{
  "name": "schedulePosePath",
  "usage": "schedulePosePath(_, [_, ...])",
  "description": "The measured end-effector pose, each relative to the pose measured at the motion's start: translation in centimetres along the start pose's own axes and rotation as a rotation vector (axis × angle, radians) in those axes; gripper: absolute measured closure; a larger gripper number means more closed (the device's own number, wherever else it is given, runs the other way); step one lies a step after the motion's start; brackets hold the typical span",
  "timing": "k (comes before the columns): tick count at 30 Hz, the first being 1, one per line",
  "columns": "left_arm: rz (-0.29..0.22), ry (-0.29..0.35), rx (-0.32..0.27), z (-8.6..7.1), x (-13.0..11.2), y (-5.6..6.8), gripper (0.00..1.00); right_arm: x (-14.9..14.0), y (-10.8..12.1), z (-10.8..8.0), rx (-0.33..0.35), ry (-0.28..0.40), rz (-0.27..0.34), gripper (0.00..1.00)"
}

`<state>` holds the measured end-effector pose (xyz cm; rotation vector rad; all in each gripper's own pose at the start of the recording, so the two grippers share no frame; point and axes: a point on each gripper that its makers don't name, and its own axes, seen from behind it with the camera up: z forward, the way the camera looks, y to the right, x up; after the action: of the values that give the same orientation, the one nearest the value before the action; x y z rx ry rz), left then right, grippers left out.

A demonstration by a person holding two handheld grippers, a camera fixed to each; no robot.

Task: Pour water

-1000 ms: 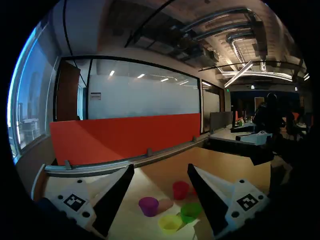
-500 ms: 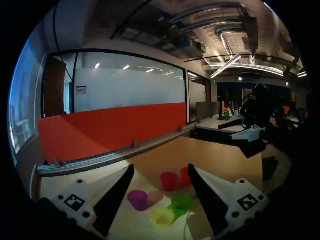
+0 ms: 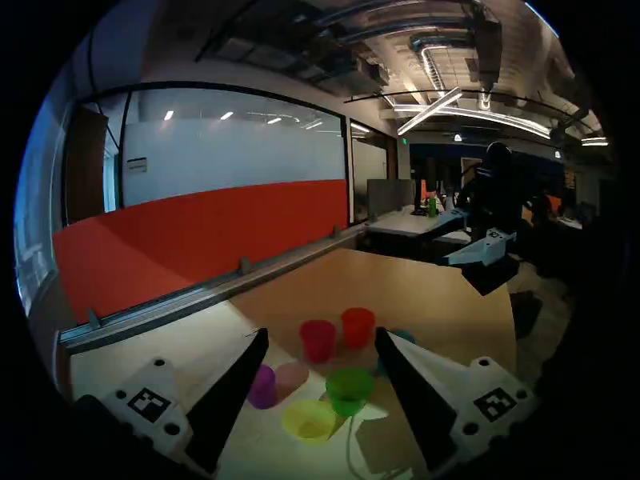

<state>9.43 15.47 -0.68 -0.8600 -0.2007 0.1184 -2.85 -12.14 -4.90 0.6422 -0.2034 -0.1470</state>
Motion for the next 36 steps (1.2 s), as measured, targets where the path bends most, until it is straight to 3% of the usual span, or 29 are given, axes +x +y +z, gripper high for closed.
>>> schedulePosePath(24, [0.021, -0.148, -0.129, 4.4, -6.6, 2.6, 0.01, -7.3, -0.8, 3.1, 0.084, -0.149, 0.003, 0.00])
schedulePosePath(36, [0.019, -0.218, -0.174, 5.8, -9.8, 3.7, 0.01, -10.7, -1.6, 4.4, 0.118, -0.212, 0.000, 0.00])
